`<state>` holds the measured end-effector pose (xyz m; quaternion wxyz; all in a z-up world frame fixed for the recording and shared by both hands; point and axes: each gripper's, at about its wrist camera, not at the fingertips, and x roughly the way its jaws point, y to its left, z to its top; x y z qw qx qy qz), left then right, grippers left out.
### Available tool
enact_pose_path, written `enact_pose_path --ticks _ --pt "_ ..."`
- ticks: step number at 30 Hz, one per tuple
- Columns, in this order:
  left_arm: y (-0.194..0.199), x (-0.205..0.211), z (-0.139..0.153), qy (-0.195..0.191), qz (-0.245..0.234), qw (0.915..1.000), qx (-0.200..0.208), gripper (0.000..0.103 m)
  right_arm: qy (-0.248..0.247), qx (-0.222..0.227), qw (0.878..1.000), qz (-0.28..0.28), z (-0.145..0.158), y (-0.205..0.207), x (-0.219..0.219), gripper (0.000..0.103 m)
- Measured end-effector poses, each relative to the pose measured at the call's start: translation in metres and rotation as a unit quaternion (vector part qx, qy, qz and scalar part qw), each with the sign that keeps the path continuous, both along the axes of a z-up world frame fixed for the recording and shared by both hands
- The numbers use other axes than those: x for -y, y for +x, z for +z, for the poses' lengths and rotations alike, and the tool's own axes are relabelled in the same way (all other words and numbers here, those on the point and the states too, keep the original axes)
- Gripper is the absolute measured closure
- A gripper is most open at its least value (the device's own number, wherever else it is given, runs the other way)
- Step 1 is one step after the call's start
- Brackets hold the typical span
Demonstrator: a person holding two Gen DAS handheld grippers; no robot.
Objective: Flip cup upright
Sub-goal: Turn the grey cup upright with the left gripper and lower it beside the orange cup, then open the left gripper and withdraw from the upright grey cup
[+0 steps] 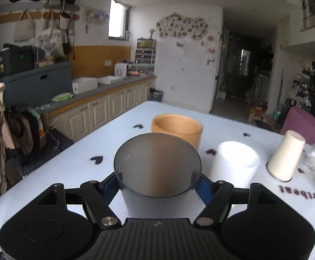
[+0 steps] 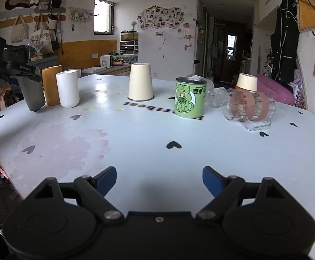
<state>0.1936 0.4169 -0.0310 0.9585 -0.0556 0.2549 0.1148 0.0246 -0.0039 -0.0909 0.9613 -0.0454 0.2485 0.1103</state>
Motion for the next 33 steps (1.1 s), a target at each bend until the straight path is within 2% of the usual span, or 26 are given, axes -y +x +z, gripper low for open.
enact_pose_path --ticks 2,8,9,10,11,17,21,23,29,33 --pt "0.002 -0.004 -0.003 0.002 0.004 0.9998 -0.017 0.03 -0.001 0.0 1.0 0.001 0.0 0.0 -0.002 0.016" --pt "0.001 -0.004 -0.004 0.009 0.006 0.9997 -0.021 0.027 -0.002 0.0 1.0 0.004 0.0 0.001 -0.003 0.016" --pt "0.002 -0.004 -0.004 0.008 0.005 0.9997 -0.024 0.023 -0.001 0.0 1.0 0.004 0.0 0.001 -0.003 0.016" --pt "0.001 -0.006 -0.005 0.005 0.005 0.9996 -0.028 0.012 -0.001 0.001 1.0 0.004 0.0 0.001 -0.003 0.016" --pt "-0.001 -0.007 -0.005 0.003 0.007 0.9996 -0.026 0.006 0.0 0.001 1.0 0.003 0.001 0.001 -0.003 0.016" --pt "-0.034 -0.004 0.007 -0.002 0.018 0.9998 -0.003 0.005 0.026 0.026 0.999 0.015 0.019 0.002 -0.003 0.015" --pt "-0.073 0.017 0.023 0.013 0.033 0.9992 0.02 0.005 0.055 0.059 0.996 0.024 0.045 0.005 -0.007 0.009" --pt "-0.092 0.033 0.029 0.035 0.052 0.9978 0.021 0.005 0.066 0.071 0.995 0.031 0.057 0.008 -0.011 0.007" --pt "-0.139 0.072 0.042 0.039 0.004 0.9982 0.045 0.005 0.061 0.093 0.993 0.035 0.075 0.018 -0.03 0.004" --pt "-0.158 0.097 0.037 0.047 -0.017 0.9975 0.049 0.004 0.058 0.095 0.993 0.045 0.077 0.019 -0.042 0.002"
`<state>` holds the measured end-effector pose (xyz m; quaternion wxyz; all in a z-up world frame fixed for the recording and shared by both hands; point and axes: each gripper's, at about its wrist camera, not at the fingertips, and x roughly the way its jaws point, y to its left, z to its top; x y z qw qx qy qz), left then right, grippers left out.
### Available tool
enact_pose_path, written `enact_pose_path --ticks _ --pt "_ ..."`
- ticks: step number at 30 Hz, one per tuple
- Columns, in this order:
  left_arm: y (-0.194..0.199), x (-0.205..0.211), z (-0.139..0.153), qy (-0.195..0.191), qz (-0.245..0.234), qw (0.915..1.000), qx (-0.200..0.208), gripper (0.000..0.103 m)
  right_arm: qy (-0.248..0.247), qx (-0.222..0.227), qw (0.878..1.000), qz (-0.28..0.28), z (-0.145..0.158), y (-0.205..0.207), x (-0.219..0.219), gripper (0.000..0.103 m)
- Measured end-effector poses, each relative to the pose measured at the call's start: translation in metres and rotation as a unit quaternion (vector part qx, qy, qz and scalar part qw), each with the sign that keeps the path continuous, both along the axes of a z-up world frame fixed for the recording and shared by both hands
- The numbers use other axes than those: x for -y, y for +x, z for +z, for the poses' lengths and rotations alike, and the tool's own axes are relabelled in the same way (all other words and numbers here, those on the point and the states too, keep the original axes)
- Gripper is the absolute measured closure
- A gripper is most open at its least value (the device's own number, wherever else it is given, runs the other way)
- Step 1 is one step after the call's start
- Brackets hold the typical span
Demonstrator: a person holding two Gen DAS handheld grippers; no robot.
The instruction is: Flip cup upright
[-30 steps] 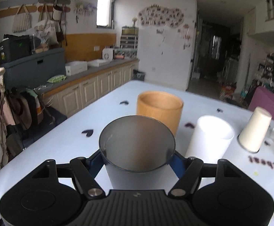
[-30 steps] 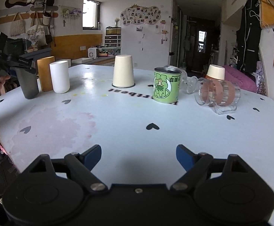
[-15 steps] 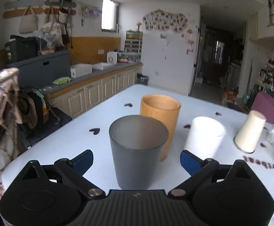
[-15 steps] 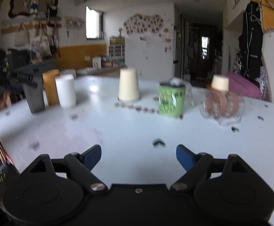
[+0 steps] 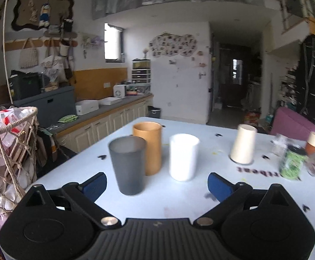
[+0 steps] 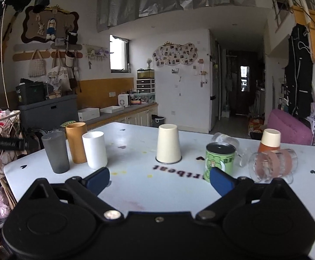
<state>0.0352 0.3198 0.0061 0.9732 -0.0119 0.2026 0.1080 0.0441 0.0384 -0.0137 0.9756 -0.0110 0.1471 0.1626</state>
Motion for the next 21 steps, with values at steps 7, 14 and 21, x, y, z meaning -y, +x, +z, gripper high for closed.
enact_pose_path --ticks 7,14,21 --pt "-0.015 0.017 -0.009 -0.007 -0.027 0.9995 -0.013 0.004 -0.007 -0.002 1.0 0.008 -0.002 0.003 -0.008 0.0" --pt "-0.022 0.027 -0.013 -0.007 -0.035 0.9993 -0.013 0.003 -0.01 -0.005 1.0 0.005 -0.003 0.008 -0.01 0.0" --pt "-0.022 0.027 -0.011 -0.009 -0.034 0.9993 -0.009 0.003 -0.014 -0.009 1.0 0.001 -0.005 0.01 -0.011 0.0"
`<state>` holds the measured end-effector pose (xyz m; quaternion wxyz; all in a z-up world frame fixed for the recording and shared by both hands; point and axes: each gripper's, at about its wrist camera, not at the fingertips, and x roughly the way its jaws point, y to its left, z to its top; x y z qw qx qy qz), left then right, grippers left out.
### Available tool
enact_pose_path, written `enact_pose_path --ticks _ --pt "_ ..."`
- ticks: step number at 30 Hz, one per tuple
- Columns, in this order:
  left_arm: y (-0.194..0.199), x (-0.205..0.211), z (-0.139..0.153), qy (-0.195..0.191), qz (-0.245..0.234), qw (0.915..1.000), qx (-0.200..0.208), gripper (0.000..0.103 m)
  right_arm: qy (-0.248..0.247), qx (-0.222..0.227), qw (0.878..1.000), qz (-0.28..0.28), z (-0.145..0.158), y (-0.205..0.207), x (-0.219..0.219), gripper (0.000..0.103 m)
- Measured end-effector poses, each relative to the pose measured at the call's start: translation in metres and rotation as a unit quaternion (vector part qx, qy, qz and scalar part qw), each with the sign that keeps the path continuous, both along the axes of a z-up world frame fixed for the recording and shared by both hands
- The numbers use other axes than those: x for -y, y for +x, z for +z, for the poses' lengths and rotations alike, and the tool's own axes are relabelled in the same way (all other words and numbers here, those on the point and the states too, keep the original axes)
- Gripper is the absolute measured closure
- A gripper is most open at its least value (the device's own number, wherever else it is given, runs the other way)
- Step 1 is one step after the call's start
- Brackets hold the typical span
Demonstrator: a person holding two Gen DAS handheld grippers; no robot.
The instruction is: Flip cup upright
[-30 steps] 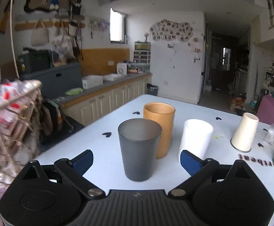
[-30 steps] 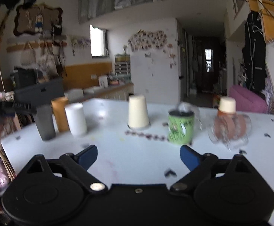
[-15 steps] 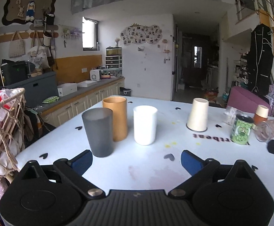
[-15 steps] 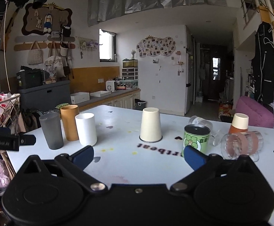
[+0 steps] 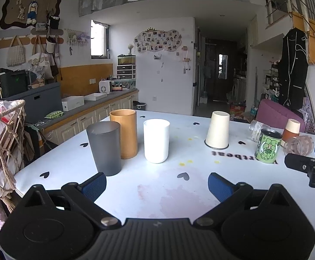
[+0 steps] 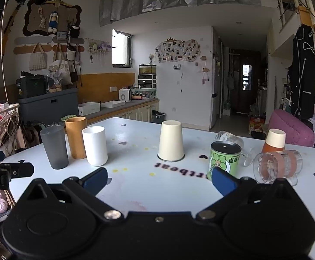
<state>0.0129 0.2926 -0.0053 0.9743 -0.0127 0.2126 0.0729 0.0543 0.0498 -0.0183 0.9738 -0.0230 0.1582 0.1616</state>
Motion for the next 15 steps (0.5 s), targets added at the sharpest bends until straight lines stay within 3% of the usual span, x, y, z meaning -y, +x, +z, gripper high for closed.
enact_pose_path --ticks 15 --pt "0.0022 0.0029 -0.0025 -0.004 -0.003 1.0 -0.004 0.003 -0.002 -0.001 1.0 -0.002 -0.001 0.0023 -0.0012 0.0"
